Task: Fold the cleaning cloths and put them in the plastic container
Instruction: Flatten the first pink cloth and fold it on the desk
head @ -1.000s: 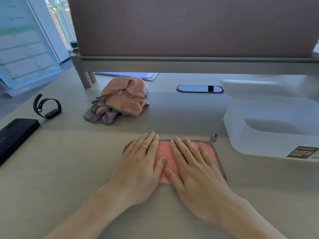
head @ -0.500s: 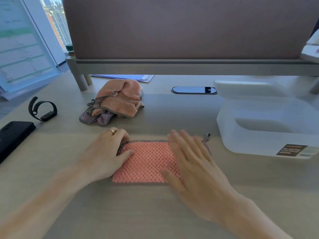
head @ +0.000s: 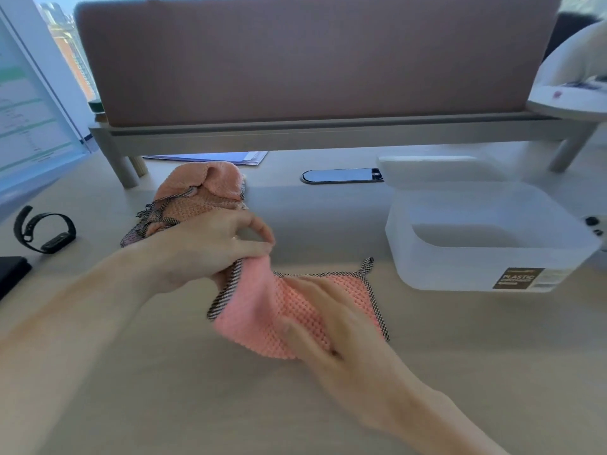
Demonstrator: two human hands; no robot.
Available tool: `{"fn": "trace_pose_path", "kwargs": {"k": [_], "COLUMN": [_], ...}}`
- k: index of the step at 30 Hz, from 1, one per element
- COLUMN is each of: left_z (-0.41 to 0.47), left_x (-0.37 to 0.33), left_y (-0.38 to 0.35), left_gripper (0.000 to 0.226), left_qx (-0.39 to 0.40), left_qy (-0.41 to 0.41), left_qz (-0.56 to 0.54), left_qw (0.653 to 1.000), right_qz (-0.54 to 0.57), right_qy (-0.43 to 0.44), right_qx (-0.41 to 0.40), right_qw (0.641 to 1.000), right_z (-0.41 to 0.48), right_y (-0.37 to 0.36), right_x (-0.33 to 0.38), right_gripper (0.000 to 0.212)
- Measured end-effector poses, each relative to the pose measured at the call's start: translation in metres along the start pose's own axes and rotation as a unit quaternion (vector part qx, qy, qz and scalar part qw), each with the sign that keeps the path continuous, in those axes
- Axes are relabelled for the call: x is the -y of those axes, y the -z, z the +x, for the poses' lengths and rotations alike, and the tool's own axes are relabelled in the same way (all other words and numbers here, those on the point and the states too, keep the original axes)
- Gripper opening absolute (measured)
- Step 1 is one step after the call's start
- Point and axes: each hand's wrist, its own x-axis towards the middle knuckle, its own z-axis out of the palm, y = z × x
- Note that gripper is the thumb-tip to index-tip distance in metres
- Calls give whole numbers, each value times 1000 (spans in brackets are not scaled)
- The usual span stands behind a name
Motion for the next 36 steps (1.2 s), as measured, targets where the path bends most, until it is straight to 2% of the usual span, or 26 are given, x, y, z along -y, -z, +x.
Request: {"fn": "trace_pose_path", "kwargs": {"k": [2,4,6,8,10,14,16,19,21,25,31,33,36], "left_z": [11,23,33,40,47,53,54,55,57,59,61,58,47], "left_x": [-20,-36,-49,-53,-50,-42,-41,-37,-32,-23,-14,-12,-5], "left_y": [-17,-37,-56,-72,-83,-91,-86,-75,-72,-79,-88,-91,-102], "left_gripper": [9,18,26,35,39,38,36,24,13,8,12,6,17], "left_qx": [19,61,116,160,184,205,190,148,115,47,-18,-38,-102], "left_qy": [-16,-11,10,27,34,33,27,-9,-42,-123,-152,-165,-231], "left_qz": [-15,-28,-31,-25,-14,-28,-7,92,151,230,251,269,273], "left_qw": [1000,998,993,987,982,978,981,985,981,964,956,948,928], "right_qz": [126,259,318,312,252,184,188,176,157,142,83,25,-71], "right_qy": [-55,-141,-199,-249,-288,-289,-293,-289,-287,-281,-271,-263,-243], "right_qx": [-76,-82,-70,-58,-44,-51,-52,-59,-65,-75,-85,-80,-80], "right_qw": [988,952,925,915,923,938,936,939,943,946,955,961,964], "right_z": [-5,-9,-14,-17,-19,-23,-24,-27,-29,-30,-29,-30,-30], "right_y": [15,26,38,48,54,54,55,58,59,55,54,52,52], "right_x": [1,-3,-6,-10,-15,-32,-36,-37,-37,-38,-42,-43,-47], "right_gripper": [50,50,59,71,69,31,20,16,14,11,27,30,38]}}
